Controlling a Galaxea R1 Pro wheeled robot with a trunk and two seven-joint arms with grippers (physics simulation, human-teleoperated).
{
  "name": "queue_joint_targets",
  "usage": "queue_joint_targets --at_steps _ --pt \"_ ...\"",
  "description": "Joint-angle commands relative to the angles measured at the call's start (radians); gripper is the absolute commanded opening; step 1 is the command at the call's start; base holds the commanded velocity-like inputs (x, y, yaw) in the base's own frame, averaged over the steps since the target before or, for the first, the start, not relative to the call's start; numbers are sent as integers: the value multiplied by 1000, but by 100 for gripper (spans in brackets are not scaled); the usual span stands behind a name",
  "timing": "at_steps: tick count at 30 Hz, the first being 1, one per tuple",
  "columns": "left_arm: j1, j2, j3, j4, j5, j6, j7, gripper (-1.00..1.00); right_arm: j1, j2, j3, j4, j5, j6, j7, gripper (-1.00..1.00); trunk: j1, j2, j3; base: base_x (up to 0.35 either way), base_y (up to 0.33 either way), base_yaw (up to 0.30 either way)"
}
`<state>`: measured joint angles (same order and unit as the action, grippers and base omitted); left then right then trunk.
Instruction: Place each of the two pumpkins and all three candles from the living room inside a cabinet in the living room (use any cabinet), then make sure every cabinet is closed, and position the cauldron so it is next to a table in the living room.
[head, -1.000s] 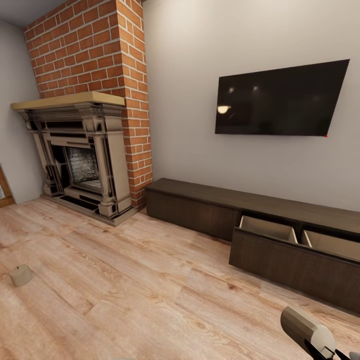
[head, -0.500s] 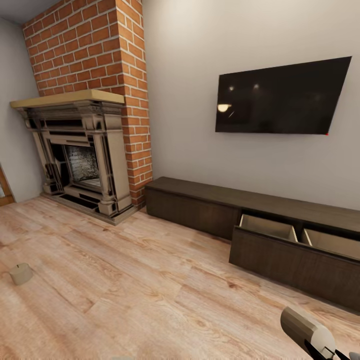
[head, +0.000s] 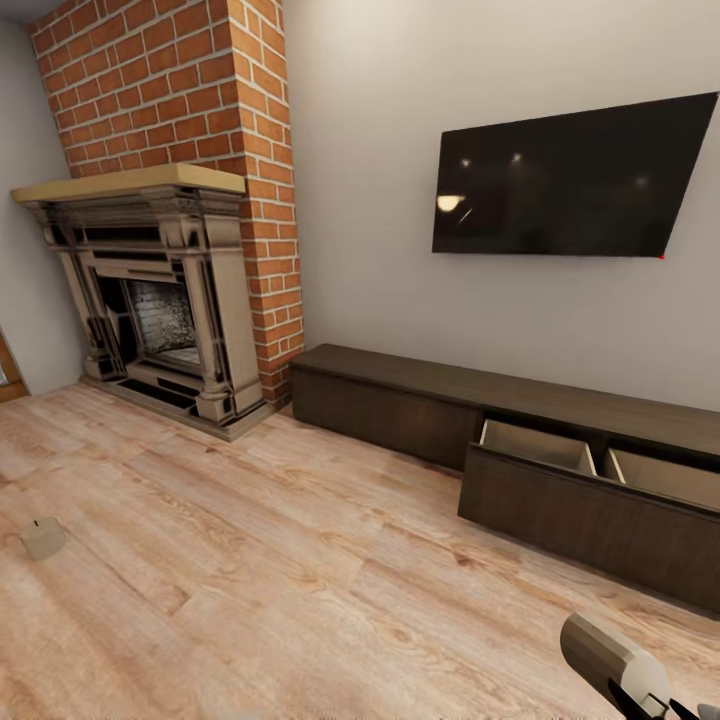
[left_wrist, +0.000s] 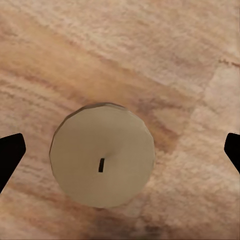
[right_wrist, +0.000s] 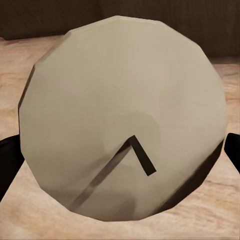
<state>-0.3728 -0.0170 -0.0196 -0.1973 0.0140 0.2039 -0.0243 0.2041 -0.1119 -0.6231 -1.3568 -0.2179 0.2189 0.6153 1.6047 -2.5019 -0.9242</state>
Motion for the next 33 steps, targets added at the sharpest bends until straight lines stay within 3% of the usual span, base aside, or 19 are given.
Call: queue_joint_targets --at_steps 1,17,22,29,31,33 --pt "0 0 -2 -2 1 6 -2 100 0 0 -1 -1 -17 13 12 -100 0 0 -1 0 0 0" --pt "0 4 5 -2 5 5 -3 100 0 0 -1 -1 -17 13 12 -100 0 0 -1 0 0 0" --pt "0 6 6 -2 6 6 -11 100 0 0 -1 -1 -17 13 12 -100 2 -2 -20 0 0 0" --pt "0 8 6 -2 8 5 -13 100 0 0 -1 -1 -17 13 13 -100 2 -2 -20 0 0 0" --pt "0 9 6 -2 9 5 -14 100 0 0 -1 -1 -18 12 21 -100 2 -2 -20 0 0 0" --pt "0 9 6 -2 11 4 -14 100 0 1 -2 -1 -17 12 73 -100 2 -2 -20 0 0 0"
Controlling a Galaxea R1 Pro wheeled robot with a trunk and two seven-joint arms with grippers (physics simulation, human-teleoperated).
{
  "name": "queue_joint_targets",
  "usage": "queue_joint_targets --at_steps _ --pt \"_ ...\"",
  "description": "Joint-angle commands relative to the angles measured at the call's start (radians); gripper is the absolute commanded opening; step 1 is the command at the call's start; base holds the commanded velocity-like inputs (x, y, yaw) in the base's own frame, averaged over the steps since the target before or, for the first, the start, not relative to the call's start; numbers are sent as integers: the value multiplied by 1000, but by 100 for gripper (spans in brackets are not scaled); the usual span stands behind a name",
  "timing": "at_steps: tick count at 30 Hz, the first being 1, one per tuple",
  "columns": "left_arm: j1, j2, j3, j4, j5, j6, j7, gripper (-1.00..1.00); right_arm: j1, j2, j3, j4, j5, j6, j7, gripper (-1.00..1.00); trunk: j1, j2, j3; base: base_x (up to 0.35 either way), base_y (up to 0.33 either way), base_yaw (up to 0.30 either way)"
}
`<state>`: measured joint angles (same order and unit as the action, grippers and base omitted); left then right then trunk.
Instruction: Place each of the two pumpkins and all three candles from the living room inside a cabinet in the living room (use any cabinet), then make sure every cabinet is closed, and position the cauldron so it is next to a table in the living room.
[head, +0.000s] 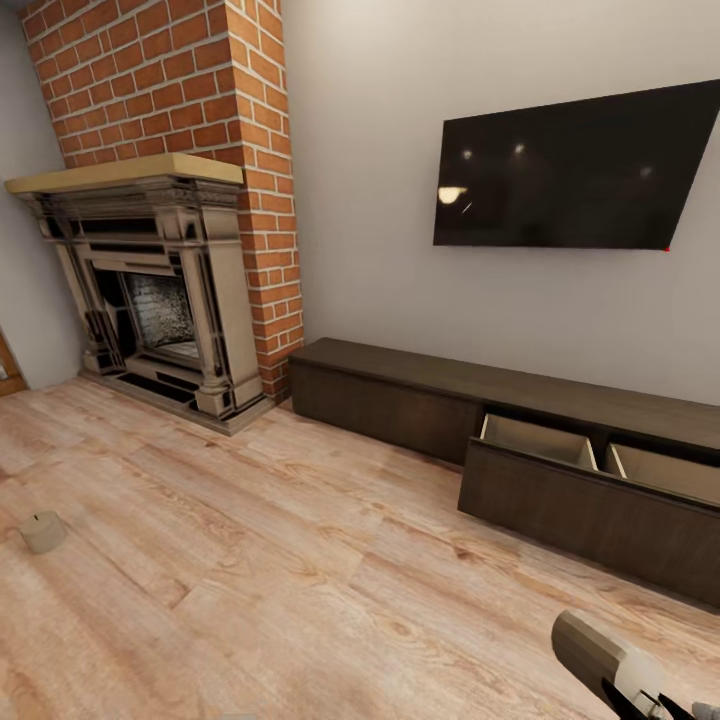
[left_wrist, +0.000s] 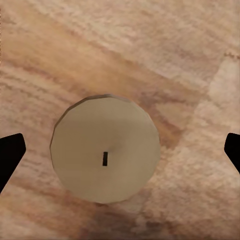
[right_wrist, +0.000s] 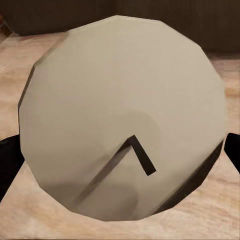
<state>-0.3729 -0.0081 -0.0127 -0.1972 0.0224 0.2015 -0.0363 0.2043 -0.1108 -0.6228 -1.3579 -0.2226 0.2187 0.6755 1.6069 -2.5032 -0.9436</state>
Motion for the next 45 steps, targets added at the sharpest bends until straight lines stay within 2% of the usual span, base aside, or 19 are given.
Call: queue_joint_targets --at_steps 1,5,10,21,25,32,45 --pt "0 0 -1 -2 3 6 -2 100 0 0 -2 -1 -12 12 33 -100 0 0 -1 0 0 0" --pt "0 0 -1 -2 1 2 -2 100 1 0 -9 -2 -12 11 188 -100 0 0 -1 0 0 0" --pt "0 0 -1 -2 2 -4 -2 100 1 0 -10 -3 -12 12 244 -100 0 0 -1 0 0 0" --pt "0 3 0 -2 6 -11 -1 100 1 0 -11 0 -11 13 253 -100 4 -3 -39 0 0 0" --pt "0 8 1 -3 7 -12 -1 100 1 0 -10 0 -11 13 251 -100 4 -3 -39 0 0 0" --pt "0 31 1 -4 11 -24 -1 100 1 0 -9 0 -11 13 250 -100 4 -3 -39 3 18 0" --pt "0 34 -1 -4 7 -62 5 100 1 0 -9 0 -11 13 250 -100 4 -3 -39 10 25 0"
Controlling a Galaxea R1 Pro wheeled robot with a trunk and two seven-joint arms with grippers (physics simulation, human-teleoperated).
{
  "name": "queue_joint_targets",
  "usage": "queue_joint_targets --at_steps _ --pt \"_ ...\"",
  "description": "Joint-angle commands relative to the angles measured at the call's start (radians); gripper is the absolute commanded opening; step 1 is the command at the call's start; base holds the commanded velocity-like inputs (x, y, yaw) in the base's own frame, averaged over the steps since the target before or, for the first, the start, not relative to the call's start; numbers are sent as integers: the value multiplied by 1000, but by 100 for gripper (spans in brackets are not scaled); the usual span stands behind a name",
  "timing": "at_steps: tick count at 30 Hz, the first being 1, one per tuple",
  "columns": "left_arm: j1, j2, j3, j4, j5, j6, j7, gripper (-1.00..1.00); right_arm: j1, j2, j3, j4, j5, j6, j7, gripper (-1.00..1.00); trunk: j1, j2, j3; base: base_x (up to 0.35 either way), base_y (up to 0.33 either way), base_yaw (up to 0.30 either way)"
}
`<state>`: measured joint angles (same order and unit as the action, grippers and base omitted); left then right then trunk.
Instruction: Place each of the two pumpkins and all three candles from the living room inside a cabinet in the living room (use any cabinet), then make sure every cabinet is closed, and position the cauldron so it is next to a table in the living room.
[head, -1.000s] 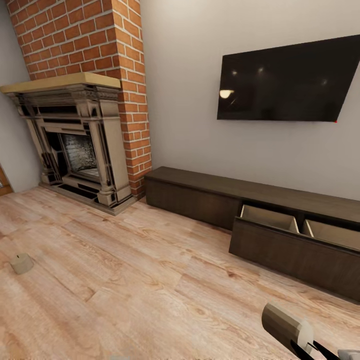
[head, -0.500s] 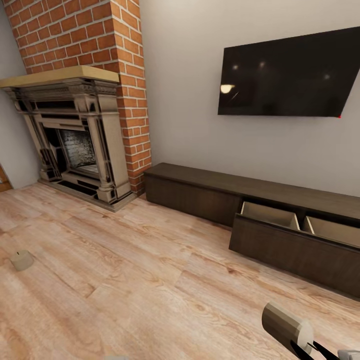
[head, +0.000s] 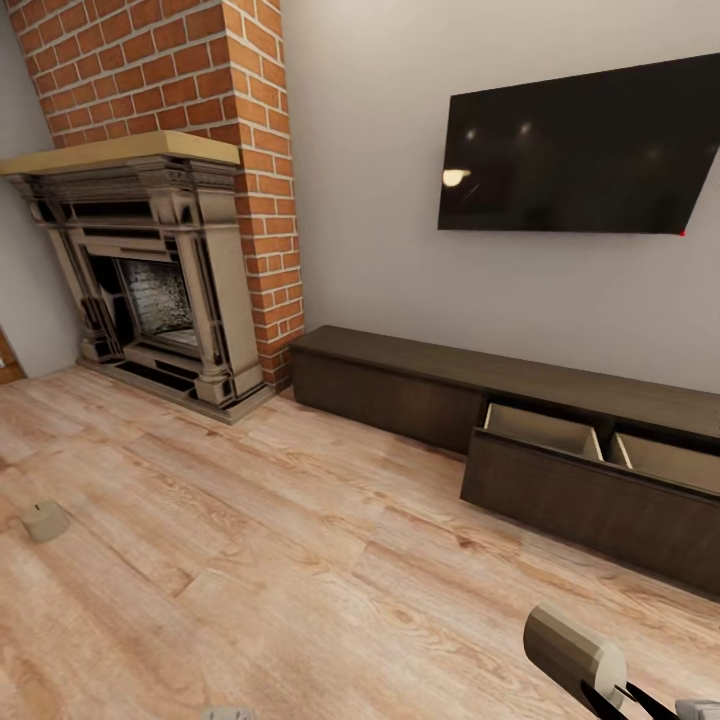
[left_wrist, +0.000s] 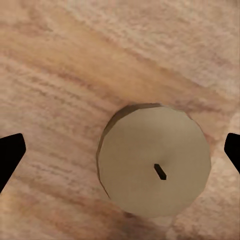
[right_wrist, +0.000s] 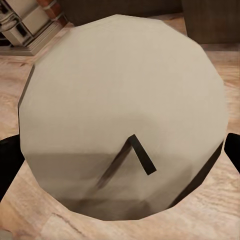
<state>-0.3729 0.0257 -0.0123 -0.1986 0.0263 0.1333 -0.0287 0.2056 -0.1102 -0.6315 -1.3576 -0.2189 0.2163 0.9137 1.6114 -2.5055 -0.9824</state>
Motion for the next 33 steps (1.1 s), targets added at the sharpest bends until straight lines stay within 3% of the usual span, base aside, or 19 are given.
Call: queue_joint_targets --at_steps 1,23,33 --pt "0 0 -1 -2 1 4 -2 100 0 0 0 0 -14 15 11 -100 0 0 -1 0 -121 0" --pt "0 0 -1 -2 -2 -2 -4 100 0 0 -1 0 -14 15 11 -100 0 0 -1 0 -22 0" --pt "0 0 -1 -2 -5 -22 -9 100 0 0 0 0 -14 15 12 -100 4 -2 -36 0 0 0"
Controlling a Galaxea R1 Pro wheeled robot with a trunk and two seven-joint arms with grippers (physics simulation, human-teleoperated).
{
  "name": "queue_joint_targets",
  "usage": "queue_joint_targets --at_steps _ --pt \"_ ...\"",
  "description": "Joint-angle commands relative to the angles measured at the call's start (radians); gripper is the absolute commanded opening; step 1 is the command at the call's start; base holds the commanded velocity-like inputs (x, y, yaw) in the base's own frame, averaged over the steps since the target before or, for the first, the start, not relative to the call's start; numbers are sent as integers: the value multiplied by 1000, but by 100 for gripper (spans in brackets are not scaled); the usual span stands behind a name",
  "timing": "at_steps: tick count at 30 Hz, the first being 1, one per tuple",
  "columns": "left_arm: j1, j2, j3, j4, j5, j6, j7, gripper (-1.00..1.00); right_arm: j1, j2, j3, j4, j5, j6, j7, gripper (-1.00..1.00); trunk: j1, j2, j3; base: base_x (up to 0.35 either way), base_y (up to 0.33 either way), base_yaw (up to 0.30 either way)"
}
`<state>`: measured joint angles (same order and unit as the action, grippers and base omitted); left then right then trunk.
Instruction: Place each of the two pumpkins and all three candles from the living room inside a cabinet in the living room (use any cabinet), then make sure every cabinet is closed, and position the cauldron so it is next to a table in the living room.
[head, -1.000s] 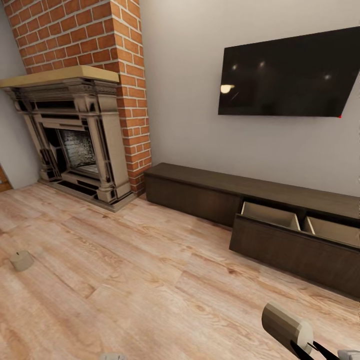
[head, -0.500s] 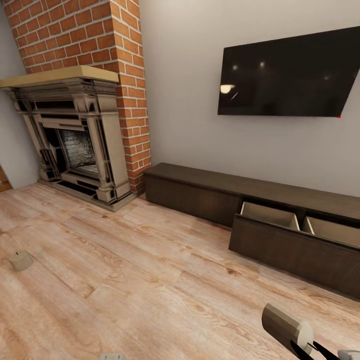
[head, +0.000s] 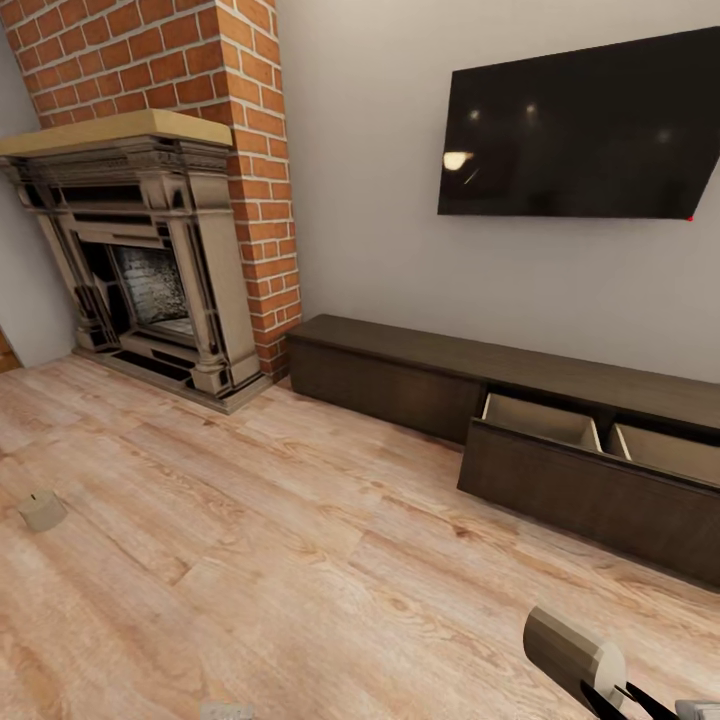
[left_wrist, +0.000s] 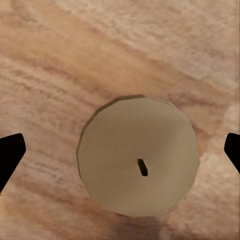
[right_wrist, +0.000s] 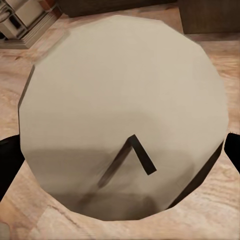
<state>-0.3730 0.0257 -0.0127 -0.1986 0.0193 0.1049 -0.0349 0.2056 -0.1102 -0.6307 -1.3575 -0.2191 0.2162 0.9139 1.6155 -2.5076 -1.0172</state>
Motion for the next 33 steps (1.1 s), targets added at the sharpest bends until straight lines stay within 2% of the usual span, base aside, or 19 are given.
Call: queue_joint_targets --at_steps 1,8,17,30,33 --pt "0 0 -1 -2 1 -5 -3 100 0 0 0 0 -14 15 11 -100 0 0 -1 0 0 0" --pt "0 0 -1 -2 -1 -40 -3 100 0 0 0 0 -14 15 11 -100 0 0 -1 0 0 0" --pt "0 -3 -11 -2 -5 -103 -3 100 0 0 0 0 -14 15 11 -100 4 -2 -36 0 0 0" --pt "0 -7 -12 -2 -6 -120 -3 100 0 0 2 1 -14 15 12 -100 10 -5 -86 0 0 0" --pt "0 -7 -13 -2 -6 -132 -3 100 0 0 2 -1 -15 15 17 -100 10 -5 -86 0 0 0"
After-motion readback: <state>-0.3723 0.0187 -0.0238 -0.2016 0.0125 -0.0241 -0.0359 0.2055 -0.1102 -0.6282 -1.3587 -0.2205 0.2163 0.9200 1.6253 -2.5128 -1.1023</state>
